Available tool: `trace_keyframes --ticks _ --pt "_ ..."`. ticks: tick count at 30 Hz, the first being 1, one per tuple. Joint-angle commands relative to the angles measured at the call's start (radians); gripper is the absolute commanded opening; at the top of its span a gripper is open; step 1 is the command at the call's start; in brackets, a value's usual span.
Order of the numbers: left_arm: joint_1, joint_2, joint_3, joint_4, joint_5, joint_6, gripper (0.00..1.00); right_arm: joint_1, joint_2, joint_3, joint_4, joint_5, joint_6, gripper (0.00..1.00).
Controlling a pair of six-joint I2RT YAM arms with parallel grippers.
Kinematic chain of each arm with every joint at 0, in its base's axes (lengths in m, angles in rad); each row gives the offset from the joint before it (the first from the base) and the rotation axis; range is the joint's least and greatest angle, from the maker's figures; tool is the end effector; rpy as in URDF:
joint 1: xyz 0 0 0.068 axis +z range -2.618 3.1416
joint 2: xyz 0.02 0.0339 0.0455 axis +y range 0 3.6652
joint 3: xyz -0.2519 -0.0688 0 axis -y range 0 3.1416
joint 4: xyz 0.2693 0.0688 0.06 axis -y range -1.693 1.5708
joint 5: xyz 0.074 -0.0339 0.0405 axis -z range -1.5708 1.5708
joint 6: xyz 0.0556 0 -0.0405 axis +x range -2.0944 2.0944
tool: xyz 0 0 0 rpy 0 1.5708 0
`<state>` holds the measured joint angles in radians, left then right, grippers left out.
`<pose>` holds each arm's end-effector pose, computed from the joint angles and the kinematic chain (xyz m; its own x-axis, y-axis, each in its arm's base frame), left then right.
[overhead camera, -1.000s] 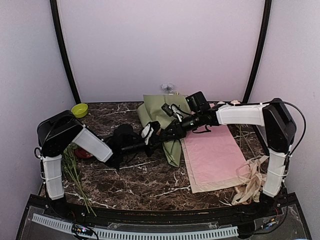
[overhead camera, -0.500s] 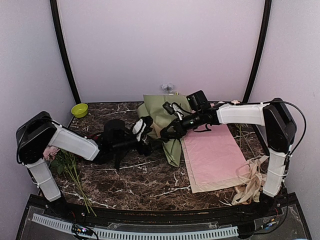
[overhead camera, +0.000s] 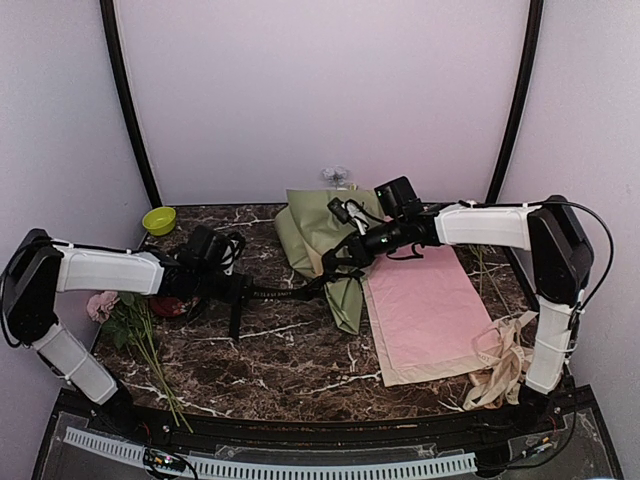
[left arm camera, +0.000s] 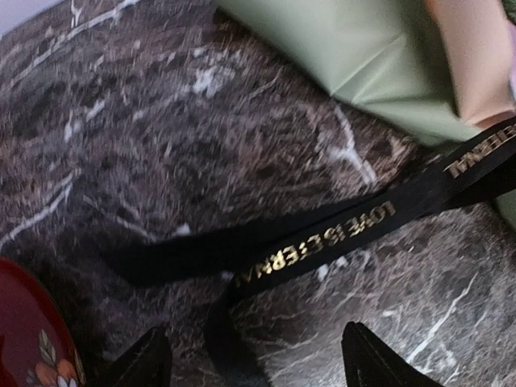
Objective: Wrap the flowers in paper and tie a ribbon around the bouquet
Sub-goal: Cross the half-tied ribbon over the folded bouquet.
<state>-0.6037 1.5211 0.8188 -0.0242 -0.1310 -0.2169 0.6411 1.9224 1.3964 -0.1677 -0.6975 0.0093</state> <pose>0.2909 -0.1918 0.1512 -0.6379 0.1807 -0.7487 0.3535 0.9323 -0.0761 0.3469 0.3034 0.1921 -0.5204 -0.3794 -0.7650 -0.8494 0.3224 0.4178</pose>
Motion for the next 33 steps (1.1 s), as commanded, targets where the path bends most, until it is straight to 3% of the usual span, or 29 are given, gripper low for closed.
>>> trace_keyframes --ticks 1,7,11,13,17,18,24,29,33 --pt "0.011 0.054 0.015 -0.144 0.022 -0.066 0.73 -0.002 0.013 0.033 -0.012 0.014 -0.001 0.0" --pt "0.034 0.142 0.02 -0.156 -0.112 -0.065 0.73 -0.003 0.007 0.024 -0.011 0.013 0.0 0.0" --pt "0.048 0.18 0.031 -0.124 -0.074 -0.046 0.68 -0.004 0.007 0.029 -0.016 0.013 -0.001 0.0" --pt "0.049 0.198 0.035 -0.122 -0.024 -0.043 0.54 -0.003 0.006 0.034 -0.02 0.015 -0.003 0.0" --pt "0.049 0.189 0.029 -0.138 0.024 -0.026 0.07 -0.007 0.001 0.037 -0.023 0.018 -0.006 0.0" --pt "0.049 0.176 0.027 -0.143 0.024 -0.018 0.0 -0.009 0.0 0.037 -0.022 0.017 -0.005 0.0" --pt "0.031 -0.012 -0.001 -0.099 0.136 0.134 0.0 -0.02 0.006 0.049 -0.008 0.016 0.03 0.0" --pt "-0.179 -0.128 0.066 -0.116 0.3 0.469 0.0 -0.023 0.015 0.064 0.012 0.016 0.055 0.0" --pt "-0.243 -0.12 0.163 0.015 0.461 0.472 0.0 -0.036 0.031 0.082 0.025 0.011 0.09 0.0"
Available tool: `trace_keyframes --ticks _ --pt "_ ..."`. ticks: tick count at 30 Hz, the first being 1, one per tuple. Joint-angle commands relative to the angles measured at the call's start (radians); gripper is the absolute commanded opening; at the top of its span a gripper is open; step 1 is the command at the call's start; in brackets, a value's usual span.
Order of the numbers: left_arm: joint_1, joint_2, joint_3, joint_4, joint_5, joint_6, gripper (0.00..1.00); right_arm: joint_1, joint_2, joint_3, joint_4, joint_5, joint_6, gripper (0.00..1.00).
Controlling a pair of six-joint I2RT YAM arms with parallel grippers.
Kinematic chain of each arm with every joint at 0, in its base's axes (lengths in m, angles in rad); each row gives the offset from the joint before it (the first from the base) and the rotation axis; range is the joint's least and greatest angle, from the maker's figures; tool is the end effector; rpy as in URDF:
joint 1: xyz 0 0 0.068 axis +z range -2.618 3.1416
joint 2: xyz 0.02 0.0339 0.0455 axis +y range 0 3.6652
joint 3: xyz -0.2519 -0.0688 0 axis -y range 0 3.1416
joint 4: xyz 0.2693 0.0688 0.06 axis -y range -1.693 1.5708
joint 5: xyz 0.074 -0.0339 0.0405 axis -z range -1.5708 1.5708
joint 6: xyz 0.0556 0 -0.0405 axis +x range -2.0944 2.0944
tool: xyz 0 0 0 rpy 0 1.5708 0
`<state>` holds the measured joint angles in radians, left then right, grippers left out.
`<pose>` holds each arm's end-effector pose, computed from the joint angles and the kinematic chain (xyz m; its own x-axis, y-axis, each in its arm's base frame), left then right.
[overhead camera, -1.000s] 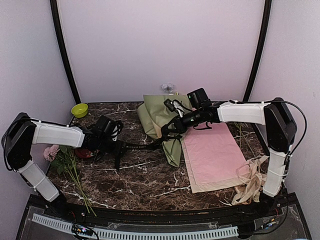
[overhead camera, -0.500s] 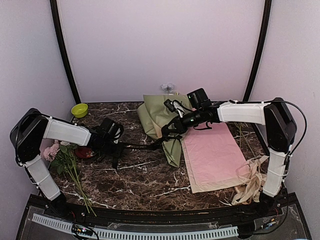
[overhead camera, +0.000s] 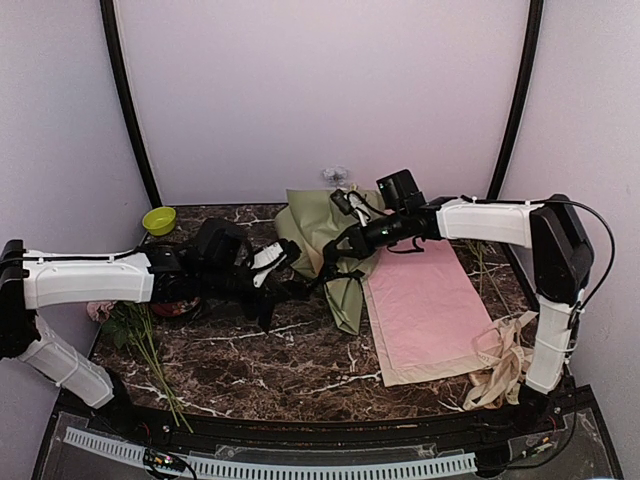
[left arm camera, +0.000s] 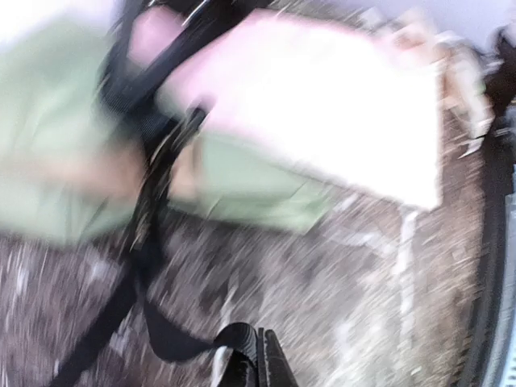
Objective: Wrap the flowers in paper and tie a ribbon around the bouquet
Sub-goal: Cross the half-tied ribbon over the folded bouquet.
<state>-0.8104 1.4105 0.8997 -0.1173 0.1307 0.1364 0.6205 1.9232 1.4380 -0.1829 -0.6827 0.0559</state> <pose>0.2350 -0.2575 0.2070 -0.2937 0.5043 -0.8120 0.8388 0.5434 0.0342 0.3580 0.2990 0.2048 -0.5509 -0.3405 -0.7619 -0.8246 0.3629 0.4341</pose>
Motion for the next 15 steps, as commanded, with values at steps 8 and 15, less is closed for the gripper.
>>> trace_keyframes --ticks 8,15 --pt "-0.136 0.26 0.444 0.262 0.323 0.189 0.0 -0.039 0.051 0.069 0.048 -0.018 0.068 0.0" --pt "-0.179 0.449 0.579 0.204 0.587 0.237 0.0 -0.073 0.023 0.066 0.039 -0.024 0.066 0.0"
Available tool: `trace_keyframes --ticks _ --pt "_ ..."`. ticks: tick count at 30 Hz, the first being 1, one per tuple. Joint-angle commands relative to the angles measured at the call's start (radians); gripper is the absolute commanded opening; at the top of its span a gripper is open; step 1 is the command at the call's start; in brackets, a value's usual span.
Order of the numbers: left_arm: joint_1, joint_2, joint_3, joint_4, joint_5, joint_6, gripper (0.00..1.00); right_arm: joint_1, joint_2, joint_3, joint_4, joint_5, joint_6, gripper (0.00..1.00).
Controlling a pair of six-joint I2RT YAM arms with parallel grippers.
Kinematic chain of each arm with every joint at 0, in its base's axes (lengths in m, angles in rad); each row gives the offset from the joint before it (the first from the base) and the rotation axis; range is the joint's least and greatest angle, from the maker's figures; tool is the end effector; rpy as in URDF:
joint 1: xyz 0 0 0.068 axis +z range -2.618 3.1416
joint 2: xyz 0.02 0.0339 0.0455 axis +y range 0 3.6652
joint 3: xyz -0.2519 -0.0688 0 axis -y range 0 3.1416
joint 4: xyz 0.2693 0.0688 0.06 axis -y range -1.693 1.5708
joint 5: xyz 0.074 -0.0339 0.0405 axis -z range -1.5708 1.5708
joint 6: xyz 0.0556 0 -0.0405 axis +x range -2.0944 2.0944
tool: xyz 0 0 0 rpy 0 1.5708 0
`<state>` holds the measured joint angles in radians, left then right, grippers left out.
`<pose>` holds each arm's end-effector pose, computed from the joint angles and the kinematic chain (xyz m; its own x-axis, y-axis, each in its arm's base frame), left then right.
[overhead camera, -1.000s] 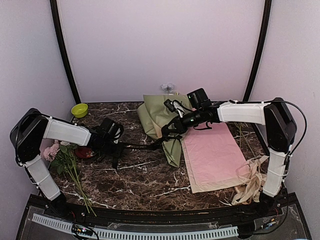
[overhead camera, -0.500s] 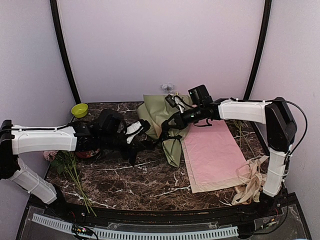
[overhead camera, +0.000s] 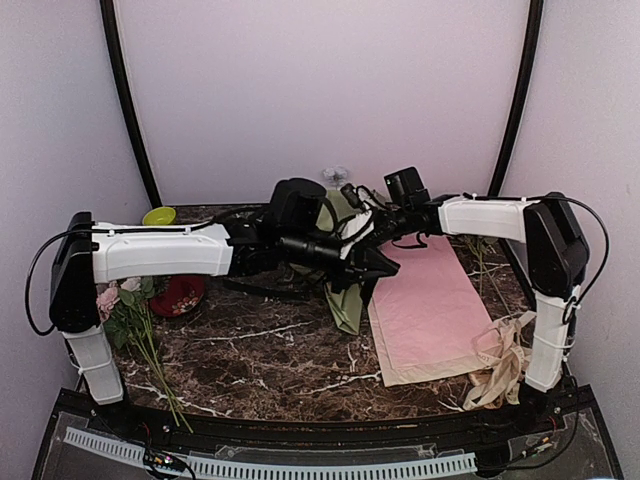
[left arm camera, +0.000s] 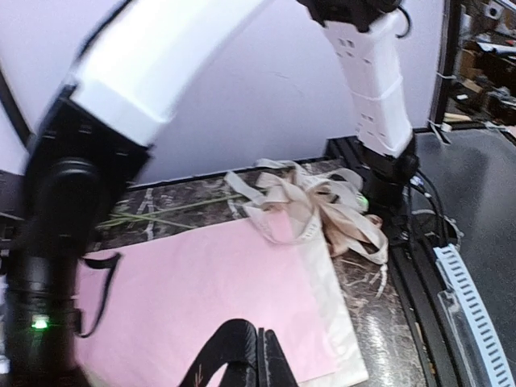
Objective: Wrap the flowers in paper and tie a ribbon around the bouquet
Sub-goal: Cross the half-tied ribbon over the folded bouquet.
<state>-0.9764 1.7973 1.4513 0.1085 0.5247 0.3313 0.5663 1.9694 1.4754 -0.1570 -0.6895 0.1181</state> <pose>0.2395 -0.4041 0.2953 0.1973 0.2108 -0.9574 0.9787 0.0135 0.2047 0.3830 0.2854 0.2000 -0.6069 -0.2781 -0.7445 -0.7749 0.4153 0.4765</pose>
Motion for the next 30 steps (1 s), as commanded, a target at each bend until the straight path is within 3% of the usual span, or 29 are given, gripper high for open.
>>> trace_keyframes --ticks 1,6,11,19,20,23,24,27,30 --pt "-0.014 0.089 0.037 -0.027 0.237 0.047 0.0 -0.02 -0.025 0.033 0.003 -0.021 -0.004 0.0" --pt "-0.045 0.248 0.1 -0.035 0.226 0.097 0.0 -0.021 -0.029 0.066 -0.073 -0.018 -0.057 0.0" --pt "-0.084 0.304 0.013 0.162 0.162 0.114 0.0 -0.02 -0.044 0.069 -0.091 -0.013 -0.066 0.0" --pt "-0.155 0.376 -0.038 0.273 0.067 0.128 0.0 -0.021 -0.054 0.066 -0.089 -0.018 -0.056 0.0" --pt "-0.159 0.383 -0.036 0.276 0.039 0.119 0.09 -0.021 -0.056 0.061 -0.088 -0.017 -0.052 0.0" --pt "-0.167 0.386 0.0 0.225 -0.1 0.12 0.49 -0.019 -0.059 0.051 -0.081 -0.004 -0.038 0.0" --pt "-0.169 0.378 0.021 0.173 -0.13 0.139 0.55 -0.018 -0.06 0.046 -0.075 -0.003 -0.034 0.0" --pt "-0.169 0.314 0.05 0.039 -0.2 0.19 0.61 -0.014 -0.07 0.033 -0.056 0.003 -0.015 0.0" --pt "-0.164 0.201 -0.037 0.054 -0.262 0.223 0.64 -0.007 -0.075 0.022 -0.034 0.011 0.005 0.0"
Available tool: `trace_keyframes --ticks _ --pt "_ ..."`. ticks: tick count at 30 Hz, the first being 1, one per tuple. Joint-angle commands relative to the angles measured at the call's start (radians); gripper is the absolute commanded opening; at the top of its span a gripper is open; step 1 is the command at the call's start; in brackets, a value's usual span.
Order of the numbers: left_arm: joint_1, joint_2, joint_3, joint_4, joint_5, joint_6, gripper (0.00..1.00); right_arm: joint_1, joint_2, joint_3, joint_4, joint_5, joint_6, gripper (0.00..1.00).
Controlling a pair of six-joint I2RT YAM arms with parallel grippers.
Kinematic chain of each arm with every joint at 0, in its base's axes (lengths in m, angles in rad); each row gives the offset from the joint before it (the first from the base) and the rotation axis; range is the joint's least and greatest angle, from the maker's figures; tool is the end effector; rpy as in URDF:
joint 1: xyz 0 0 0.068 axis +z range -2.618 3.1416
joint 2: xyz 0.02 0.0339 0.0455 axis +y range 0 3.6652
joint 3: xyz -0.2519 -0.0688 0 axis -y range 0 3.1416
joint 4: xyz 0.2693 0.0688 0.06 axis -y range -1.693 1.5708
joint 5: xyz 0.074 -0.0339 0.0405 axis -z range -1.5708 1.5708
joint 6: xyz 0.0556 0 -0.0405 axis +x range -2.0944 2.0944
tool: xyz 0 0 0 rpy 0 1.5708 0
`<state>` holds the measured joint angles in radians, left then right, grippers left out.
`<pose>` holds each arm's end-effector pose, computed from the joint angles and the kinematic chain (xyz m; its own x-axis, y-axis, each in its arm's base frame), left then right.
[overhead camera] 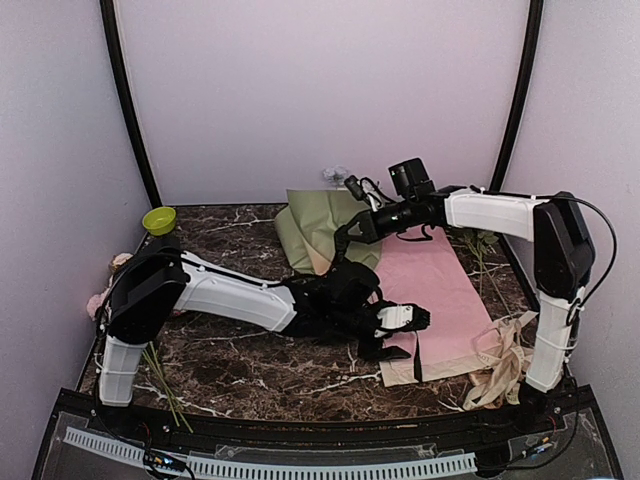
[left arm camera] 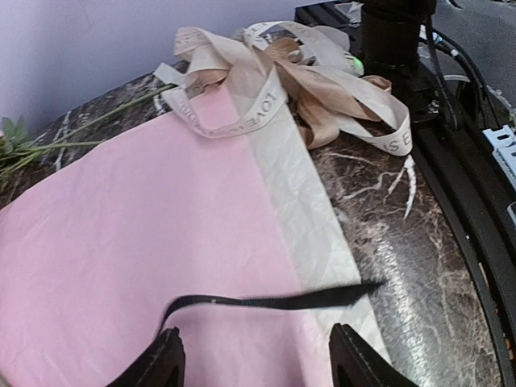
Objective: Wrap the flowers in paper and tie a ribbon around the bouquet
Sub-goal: Cross the half-tied ribbon over the folded bouquet.
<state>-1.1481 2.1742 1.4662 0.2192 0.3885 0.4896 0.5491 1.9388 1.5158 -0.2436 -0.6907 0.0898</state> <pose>0.1930 -0.4804 0.1325 0.2914 0.4130 -0.8628 0.9565 -0.1355 0.2582 0.3847 0.2769 0.2204 -0.5997 -0.2859 -0.7474 -0.7787 0.4235 0.4628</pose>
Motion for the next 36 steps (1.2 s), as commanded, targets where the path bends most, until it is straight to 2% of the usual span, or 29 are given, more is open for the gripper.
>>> trace_keyframes --ticks 1,6,8,10,12,14,16,18,22,26,33,36 --pt "0.017 -0.213 -0.091 -0.026 -0.131 0.062 0.65 0.013 -0.044 -0.02 0.056 0.014 0.038 0.0" --pt "0.068 -0.404 -0.274 0.143 -0.053 0.014 0.74 0.025 -0.038 -0.021 0.07 0.03 0.07 0.0" --pt "0.104 -0.478 -0.358 0.225 0.011 -0.059 0.74 0.027 -0.04 -0.021 0.069 0.036 0.081 0.0" --pt "0.171 -0.544 -0.458 0.38 0.049 -0.158 0.74 0.031 -0.045 -0.025 0.078 0.037 0.099 0.0" --pt "0.22 -0.582 -0.552 0.495 0.011 -0.227 0.7 0.034 -0.052 -0.035 0.109 0.03 0.133 0.0" --pt "0.246 -0.58 -0.59 0.526 -0.114 -0.225 0.67 0.039 -0.061 -0.049 0.148 0.022 0.172 0.0" --pt "0.263 -0.54 -0.566 0.506 -0.259 -0.215 0.66 0.045 -0.067 -0.068 0.189 0.017 0.21 0.0" --pt "0.289 -0.481 -0.524 0.485 -0.307 -0.246 0.68 0.049 -0.071 -0.083 0.216 0.016 0.236 0.0" --pt "0.333 -0.4 -0.48 0.505 -0.226 -0.306 0.72 0.052 -0.078 -0.101 0.243 0.012 0.261 0.0" --pt "0.336 -0.336 -0.441 0.511 -0.246 -0.321 0.71 0.057 -0.074 -0.107 0.263 -0.011 0.277 0.0" --pt "0.357 -0.271 -0.39 0.539 -0.237 -0.349 0.64 0.06 -0.068 -0.105 0.247 -0.047 0.252 0.0" --pt "0.365 -0.248 -0.374 0.542 -0.227 -0.368 0.55 0.06 -0.067 -0.1 0.24 -0.072 0.234 0.0"
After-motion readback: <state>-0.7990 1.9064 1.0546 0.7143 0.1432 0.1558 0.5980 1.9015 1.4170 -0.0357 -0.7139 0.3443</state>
